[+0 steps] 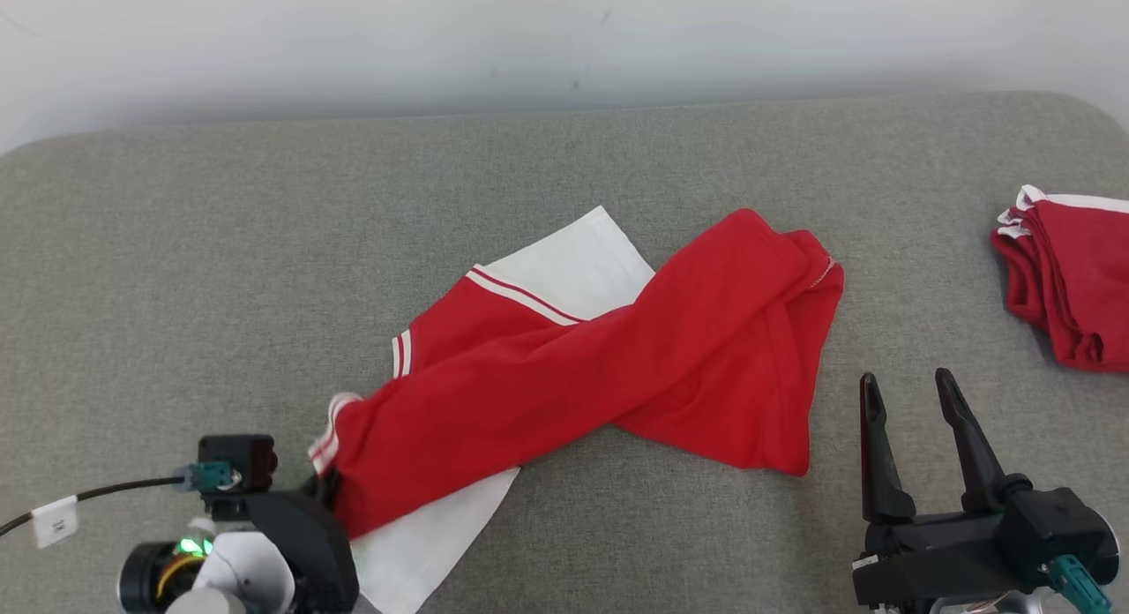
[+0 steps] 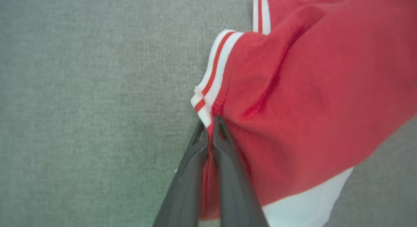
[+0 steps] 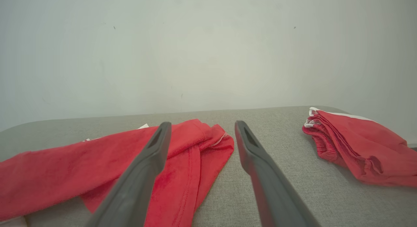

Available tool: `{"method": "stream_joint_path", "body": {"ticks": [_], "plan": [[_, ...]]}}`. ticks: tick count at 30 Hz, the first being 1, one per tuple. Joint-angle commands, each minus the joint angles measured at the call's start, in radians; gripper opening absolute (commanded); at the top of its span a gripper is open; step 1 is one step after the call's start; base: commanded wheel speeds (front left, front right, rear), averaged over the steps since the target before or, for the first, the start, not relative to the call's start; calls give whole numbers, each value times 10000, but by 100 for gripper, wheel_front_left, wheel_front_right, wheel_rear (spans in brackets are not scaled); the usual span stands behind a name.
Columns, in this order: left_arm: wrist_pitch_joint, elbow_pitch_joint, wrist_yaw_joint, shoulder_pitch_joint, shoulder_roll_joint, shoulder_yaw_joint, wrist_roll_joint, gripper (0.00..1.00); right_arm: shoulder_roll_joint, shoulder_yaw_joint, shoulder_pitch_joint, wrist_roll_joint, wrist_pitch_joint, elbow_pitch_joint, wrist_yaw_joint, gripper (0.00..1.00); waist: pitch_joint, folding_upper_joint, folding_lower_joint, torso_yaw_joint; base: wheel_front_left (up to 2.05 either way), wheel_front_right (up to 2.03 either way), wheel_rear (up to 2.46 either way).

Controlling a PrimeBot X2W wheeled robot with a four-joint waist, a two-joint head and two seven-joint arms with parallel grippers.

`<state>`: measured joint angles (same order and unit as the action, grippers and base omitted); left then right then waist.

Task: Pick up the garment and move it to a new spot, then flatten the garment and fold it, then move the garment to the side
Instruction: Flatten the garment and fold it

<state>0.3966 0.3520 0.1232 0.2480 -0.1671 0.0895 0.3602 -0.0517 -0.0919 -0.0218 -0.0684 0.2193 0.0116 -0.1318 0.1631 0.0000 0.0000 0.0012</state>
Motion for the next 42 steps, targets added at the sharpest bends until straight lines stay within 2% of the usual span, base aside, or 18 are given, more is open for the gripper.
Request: {"method": "stream_joint_path", "body": {"ticks": [1, 9, 13, 20, 26, 32, 36, 37, 38, 42], "plan": [[-476, -172, -127, 247, -34, -78, -155, 0, 30, -10, -36, 40, -11, 43, 26, 100, 31, 0, 0, -23, 0, 0, 0], [-2016, -750, -332, 665, 1, -154, -446, 0, 32, -101, -43, -54, 21, 67, 26, 100, 182, 0, 0, 12, 0, 0, 0], [-2692, -534, -547, 1166, -36, -237, -665, 0, 32, -56, -191, -117, 61, 89, 26, 100, 395, 0, 0, -11, 0, 0, 0], [-3510, 1045, -1072, 2617, -98, -449, -938, 0, 31, 147, -565, -35, 76, 205, 26, 100, 990, 0, 0, -277, 0, 0, 0], [-3835, 2544, -1445, 3939, -435, -562, -1128, 0, 32, 284, -828, 21, 51, 386, 26, 100, 1552, 0, 0, -627, 0, 0, 0], [-4180, 3737, -2059, 4862, -744, -686, -1388, 0, 34, 420, -1031, 20, 71, 473, 26, 100, 1923, 0, 0, -856, 0, 0, 0], [-4528, 4394, -2599, 5244, -709, -830, -1410, 0, 34, 436, -1141, 51, 39, 486, 26, 100, 2028, 0, 0, -903, 0, 0, 0], [-4647, 4532, -2728, 5321, -685, -861, -1420, 22, 34, 446, -1162, 60, 25, 489, 26, 100, 2032, 0, 0, -900, 0, 0, 0], [-4794, 4636, -2845, 5394, -648, -869, -1436, 100, 34, 451, -1181, 74, 9, 492, 26, 100, 2031, 0, 0, -890, 0, 0, 0], [-5320, 5036, -2756, 5445, -382, -720, -1379, 100, 33, 382, -1159, 137, -52, 463, 26, 100, 1884, 0, 0, -724, 0, 0, 0]]}}
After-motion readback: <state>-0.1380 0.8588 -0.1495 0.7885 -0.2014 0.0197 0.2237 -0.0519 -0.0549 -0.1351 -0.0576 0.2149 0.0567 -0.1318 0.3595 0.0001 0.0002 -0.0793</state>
